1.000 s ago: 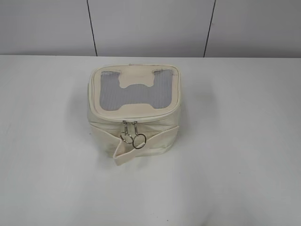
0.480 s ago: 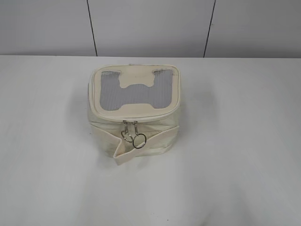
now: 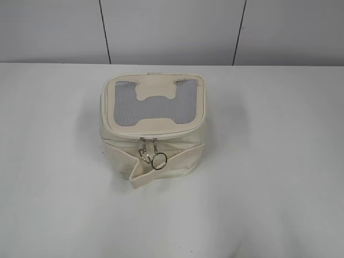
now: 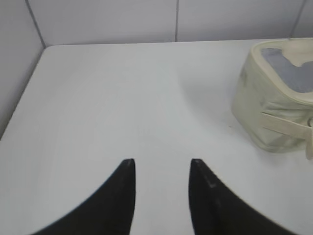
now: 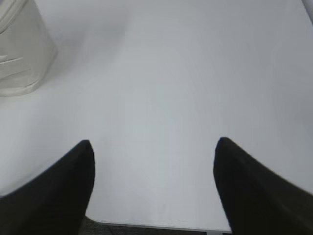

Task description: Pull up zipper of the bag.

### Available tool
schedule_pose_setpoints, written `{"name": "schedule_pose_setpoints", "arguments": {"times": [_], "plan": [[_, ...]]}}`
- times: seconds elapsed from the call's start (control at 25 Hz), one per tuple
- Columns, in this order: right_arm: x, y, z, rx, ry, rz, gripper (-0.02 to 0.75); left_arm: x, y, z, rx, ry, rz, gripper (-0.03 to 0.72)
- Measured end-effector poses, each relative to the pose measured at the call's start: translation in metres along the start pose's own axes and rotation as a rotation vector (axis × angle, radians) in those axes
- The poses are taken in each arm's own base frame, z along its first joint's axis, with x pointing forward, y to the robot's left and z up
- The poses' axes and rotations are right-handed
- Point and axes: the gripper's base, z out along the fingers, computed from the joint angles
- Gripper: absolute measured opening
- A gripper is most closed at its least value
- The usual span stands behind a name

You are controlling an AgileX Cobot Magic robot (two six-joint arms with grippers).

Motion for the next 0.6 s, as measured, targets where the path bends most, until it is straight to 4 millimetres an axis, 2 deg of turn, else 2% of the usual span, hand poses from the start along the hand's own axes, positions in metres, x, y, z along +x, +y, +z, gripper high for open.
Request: {"name": "schedule_pose_setpoints", "arguments": {"times": [0.2, 0.6], "plan": [[-0.0001, 0.0006, 0.0001, 0.080, -0.004, 0.041, 0.589, 0.0000, -0.0010, -0.0003, -0.089, -0.001, -0.040, 0.270], [-0.0003, 0.0007, 0.0002, 0.084, -0.006, 0.043, 0.589, -0.0001, -0.0011, -0.0003, -0.091, -0.001, -0.041, 0.244]]}}
